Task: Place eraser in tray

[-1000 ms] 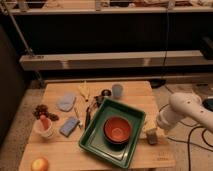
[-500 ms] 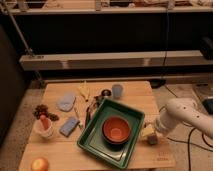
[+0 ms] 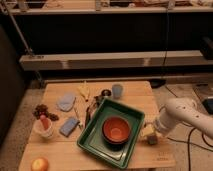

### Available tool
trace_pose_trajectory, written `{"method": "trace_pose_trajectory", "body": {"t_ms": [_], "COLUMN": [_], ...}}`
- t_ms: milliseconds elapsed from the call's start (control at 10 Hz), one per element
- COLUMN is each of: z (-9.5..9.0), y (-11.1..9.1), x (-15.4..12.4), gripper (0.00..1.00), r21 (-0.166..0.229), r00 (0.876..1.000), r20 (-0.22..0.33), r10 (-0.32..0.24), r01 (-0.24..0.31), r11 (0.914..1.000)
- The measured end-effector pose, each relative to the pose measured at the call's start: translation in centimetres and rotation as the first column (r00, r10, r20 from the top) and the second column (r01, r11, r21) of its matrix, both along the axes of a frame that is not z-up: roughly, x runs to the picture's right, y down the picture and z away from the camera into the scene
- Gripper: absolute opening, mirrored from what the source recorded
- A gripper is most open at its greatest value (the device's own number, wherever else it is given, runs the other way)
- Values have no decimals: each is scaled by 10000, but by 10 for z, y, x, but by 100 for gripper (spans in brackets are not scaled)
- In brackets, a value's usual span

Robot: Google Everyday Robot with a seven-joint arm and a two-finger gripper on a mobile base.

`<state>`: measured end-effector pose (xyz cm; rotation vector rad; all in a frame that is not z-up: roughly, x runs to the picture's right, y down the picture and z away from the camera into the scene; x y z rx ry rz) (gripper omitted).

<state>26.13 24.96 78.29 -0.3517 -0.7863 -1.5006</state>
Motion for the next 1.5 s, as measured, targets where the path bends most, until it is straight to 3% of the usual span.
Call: {"method": "trace_pose_trajectory", "body": {"t_ms": [100, 400, 700, 800, 1500], "z": [1, 16, 17, 17, 17], "y": [1, 2, 2, 2, 3], "x": [0, -2, -2, -2, -1], "gripper": [80, 80, 78, 73, 3], "r21": [25, 292, 308, 309, 305], "r00": [10000, 9938, 9932, 9932, 9932], "r20": [-61, -977, -1029, -1029, -1036], "r10": [-65, -522, -547, -544, -533], "r01": [65, 553, 582, 579, 568], "r11": [10000, 9980, 9978, 9978, 9979]}}
